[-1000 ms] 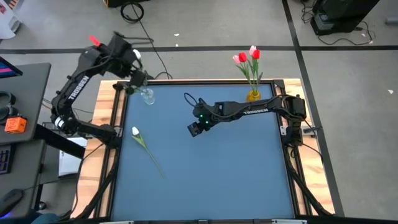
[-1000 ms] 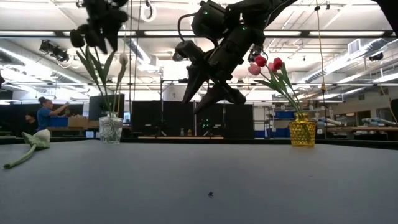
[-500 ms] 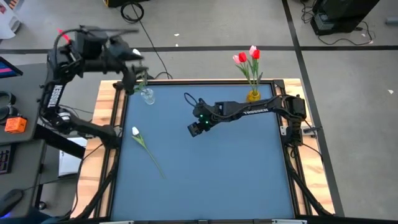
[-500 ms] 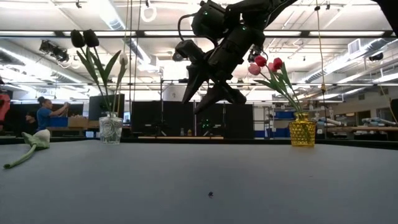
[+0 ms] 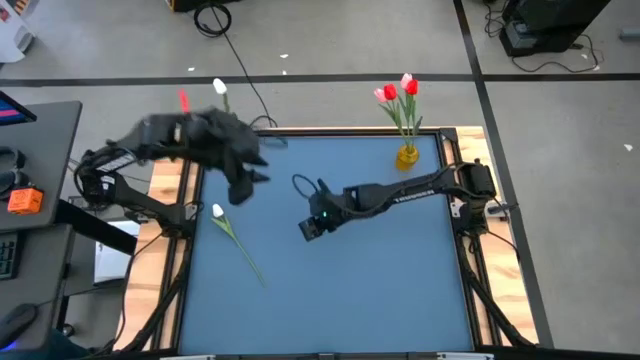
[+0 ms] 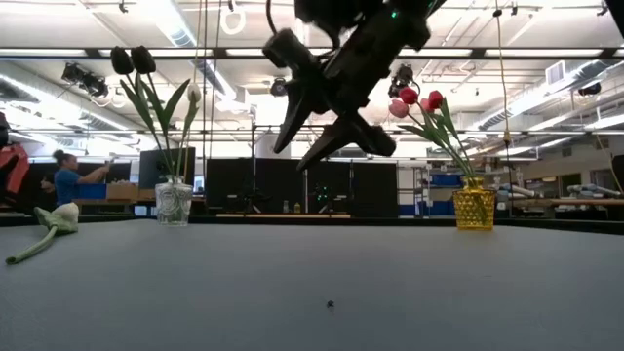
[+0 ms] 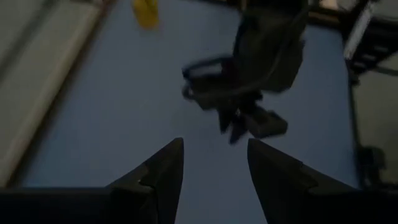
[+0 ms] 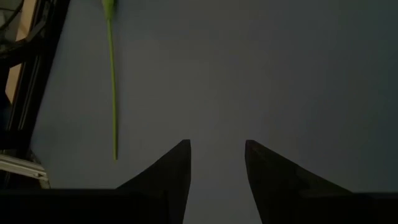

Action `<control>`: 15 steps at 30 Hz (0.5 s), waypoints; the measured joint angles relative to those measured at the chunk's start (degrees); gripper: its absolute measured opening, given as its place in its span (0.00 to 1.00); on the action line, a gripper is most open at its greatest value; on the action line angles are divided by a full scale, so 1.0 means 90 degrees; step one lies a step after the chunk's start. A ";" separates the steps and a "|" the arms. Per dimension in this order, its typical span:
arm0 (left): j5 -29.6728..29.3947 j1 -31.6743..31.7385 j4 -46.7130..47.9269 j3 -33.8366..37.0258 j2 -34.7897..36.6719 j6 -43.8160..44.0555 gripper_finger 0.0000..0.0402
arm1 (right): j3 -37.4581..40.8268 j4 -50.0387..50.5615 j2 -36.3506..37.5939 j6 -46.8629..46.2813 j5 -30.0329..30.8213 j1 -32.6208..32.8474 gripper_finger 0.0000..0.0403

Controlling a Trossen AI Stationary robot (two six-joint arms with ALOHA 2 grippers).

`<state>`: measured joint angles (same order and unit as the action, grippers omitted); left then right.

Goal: Sort flowers into vase by color
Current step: Put the white flower into the transparent vase

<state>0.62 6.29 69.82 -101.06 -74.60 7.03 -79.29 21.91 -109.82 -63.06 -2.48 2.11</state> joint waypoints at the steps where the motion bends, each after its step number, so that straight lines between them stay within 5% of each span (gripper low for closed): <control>1: -0.0048 -0.0207 -0.0086 0.0232 0.0013 0.0222 0.45 | 0.0000 0.0000 0.0000 -0.0153 0.0165 0.0119 0.40; 9: -0.0836 -0.1830 -0.0442 0.1813 0.0011 0.2151 0.45 | 0.0000 0.0354 0.0000 -0.1523 0.1262 0.1035 0.40; 15: -0.1166 -0.2891 -0.1107 0.2748 0.0011 0.4385 0.45 | 0.0000 0.1012 0.0000 -0.2232 0.1479 0.1590 0.40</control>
<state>-9.88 -19.74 59.85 -76.32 -74.50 46.50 -79.29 31.02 -109.82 -83.15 10.83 16.42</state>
